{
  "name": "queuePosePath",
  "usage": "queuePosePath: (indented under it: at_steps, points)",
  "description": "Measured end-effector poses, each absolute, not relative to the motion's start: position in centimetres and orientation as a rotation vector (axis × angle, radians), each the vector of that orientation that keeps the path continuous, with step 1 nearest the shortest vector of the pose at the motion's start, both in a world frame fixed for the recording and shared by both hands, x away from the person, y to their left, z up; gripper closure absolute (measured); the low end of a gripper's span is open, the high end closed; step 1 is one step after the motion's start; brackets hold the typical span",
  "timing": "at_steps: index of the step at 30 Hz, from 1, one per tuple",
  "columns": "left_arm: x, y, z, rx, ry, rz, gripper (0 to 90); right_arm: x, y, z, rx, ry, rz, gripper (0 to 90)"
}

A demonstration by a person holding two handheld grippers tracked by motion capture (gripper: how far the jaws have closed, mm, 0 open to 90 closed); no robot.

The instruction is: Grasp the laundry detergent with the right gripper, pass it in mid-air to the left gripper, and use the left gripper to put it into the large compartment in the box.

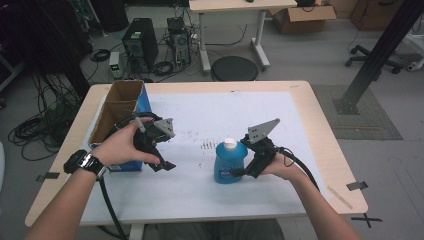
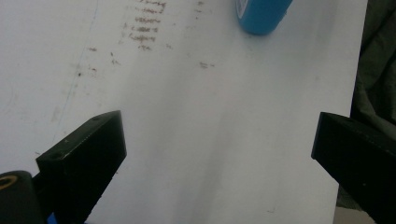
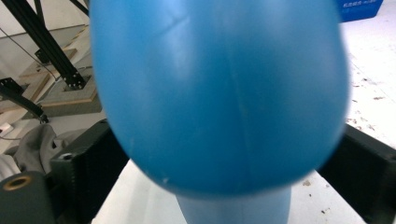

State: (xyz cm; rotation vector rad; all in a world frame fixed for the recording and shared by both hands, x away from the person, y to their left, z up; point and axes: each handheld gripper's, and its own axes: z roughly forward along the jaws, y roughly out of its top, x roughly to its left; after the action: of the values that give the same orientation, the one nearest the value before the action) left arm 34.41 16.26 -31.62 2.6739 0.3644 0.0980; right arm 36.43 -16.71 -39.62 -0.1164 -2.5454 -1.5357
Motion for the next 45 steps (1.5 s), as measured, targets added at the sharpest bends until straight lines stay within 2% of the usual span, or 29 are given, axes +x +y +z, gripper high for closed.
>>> queuePosePath:
  at_steps: [25, 45]
  points:
    - [34.38, 16.07, -31.41, 2.671, 0.359, 0.096, 3.7, 36.42, -16.83, -40.24, -0.049, -2.520, -1.580, 26.0]
    - [34.40, 16.07, -31.37, 2.666, 0.353, 0.097, 3.7, 36.39, -16.54, -40.58, -0.035, -2.539, -1.593, 35.3]
